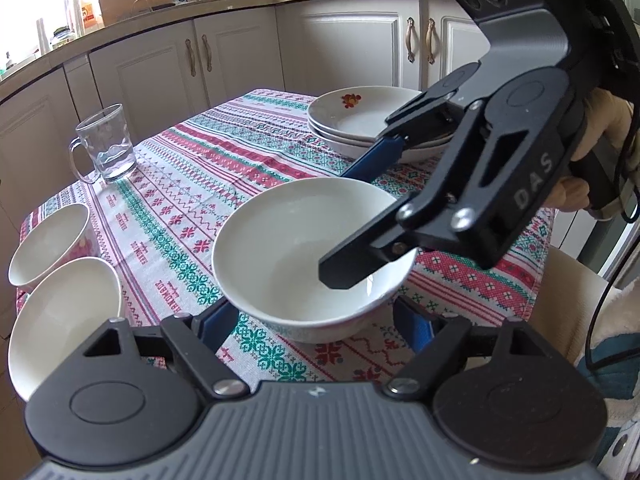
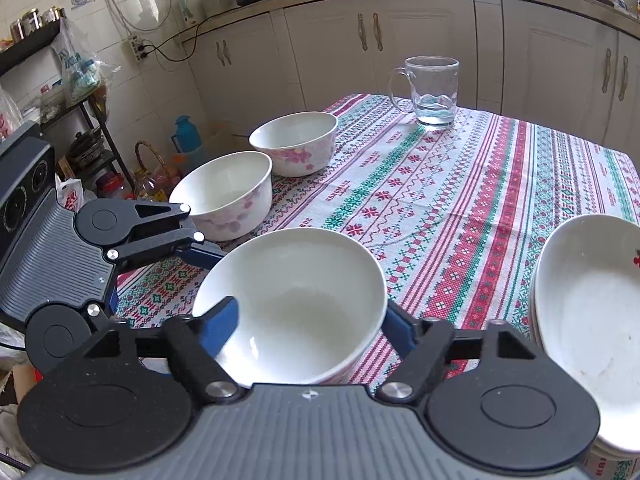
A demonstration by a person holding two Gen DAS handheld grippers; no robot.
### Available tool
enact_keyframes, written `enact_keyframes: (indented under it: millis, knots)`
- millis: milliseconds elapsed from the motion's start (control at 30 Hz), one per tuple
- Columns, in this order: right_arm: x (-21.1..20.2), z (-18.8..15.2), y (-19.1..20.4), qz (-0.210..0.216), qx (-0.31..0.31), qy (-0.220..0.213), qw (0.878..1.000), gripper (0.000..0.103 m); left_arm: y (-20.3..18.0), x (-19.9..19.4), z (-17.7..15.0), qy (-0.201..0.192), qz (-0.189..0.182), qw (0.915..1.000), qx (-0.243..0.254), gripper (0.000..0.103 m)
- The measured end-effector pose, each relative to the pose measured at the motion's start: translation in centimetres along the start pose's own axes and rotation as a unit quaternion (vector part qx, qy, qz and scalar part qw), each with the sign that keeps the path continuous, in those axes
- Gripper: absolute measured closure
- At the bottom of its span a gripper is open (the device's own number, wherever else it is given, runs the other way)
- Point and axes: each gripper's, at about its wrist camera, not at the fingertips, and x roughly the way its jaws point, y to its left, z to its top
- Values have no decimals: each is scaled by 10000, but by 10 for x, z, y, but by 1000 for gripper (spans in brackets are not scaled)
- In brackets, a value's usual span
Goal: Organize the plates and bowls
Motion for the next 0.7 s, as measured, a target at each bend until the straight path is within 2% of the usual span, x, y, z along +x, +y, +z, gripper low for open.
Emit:
enact_keyframes:
  millis: [67,100,300,433,567,700]
  knots:
    - [-3,0,4,-72,-40,-71,9999,1,1,-4,-3,16,25,10000,-64,18]
    - [-5,1,6,-120,-59,-121,9998,0,1,-6,-5,23,46,10000,-82,18]
    - [-11,13,17,-606,-246,-206,9976,0,2,-22,-14,-11,321,9992,-234,17]
    - [-19,21,28,-850,-434,-472,9943,0,8,-34,-18,-59,521,9978,-411,17]
    - [-22,29,43,-1153,-931,-473,9878,0,16,-52,-17,-236,761,9950,-603,17]
    - [-21,35,55,-1022,-1287,-483,9852,0,28,-68,-17,-346,1111,9904,-741,17]
